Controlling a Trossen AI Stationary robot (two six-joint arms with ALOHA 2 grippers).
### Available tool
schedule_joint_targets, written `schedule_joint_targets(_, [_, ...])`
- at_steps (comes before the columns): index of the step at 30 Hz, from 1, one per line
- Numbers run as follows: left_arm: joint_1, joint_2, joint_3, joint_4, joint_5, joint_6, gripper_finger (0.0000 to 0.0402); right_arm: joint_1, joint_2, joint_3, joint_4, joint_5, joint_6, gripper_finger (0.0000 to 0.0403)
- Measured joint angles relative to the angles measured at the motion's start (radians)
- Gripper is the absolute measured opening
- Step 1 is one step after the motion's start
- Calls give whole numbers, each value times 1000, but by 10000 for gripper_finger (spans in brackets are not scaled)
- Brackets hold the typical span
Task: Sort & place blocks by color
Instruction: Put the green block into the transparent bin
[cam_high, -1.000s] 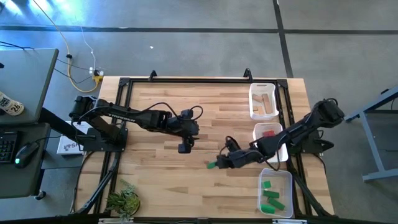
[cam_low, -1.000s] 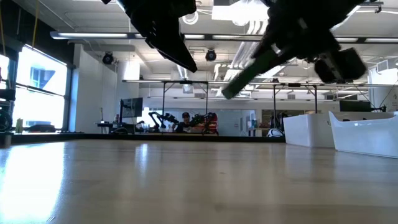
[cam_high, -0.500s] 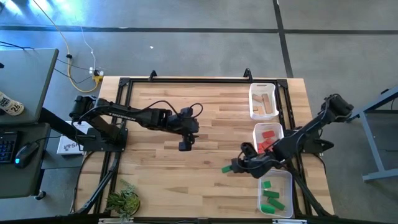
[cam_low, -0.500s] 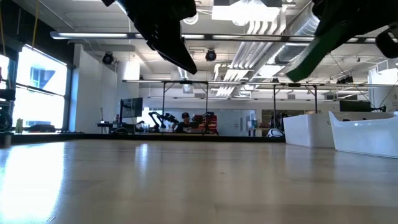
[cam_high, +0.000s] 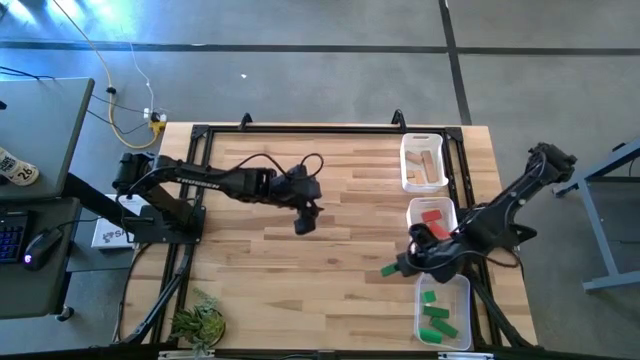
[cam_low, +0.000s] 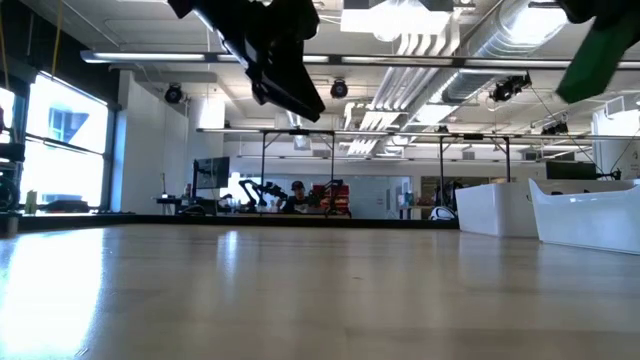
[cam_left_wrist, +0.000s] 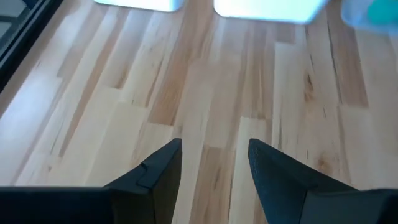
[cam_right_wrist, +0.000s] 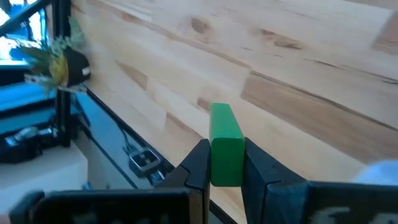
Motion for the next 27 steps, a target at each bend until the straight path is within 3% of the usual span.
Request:
schedule_joint_targets(18, [19, 0, 0, 35, 0, -377, 170, 225, -258, 0, -335, -60, 7, 34])
schedule_joint_targets(27, [18, 0, 0, 35, 0, -517, 170, 350, -259, 0, -410, -169, -2, 34])
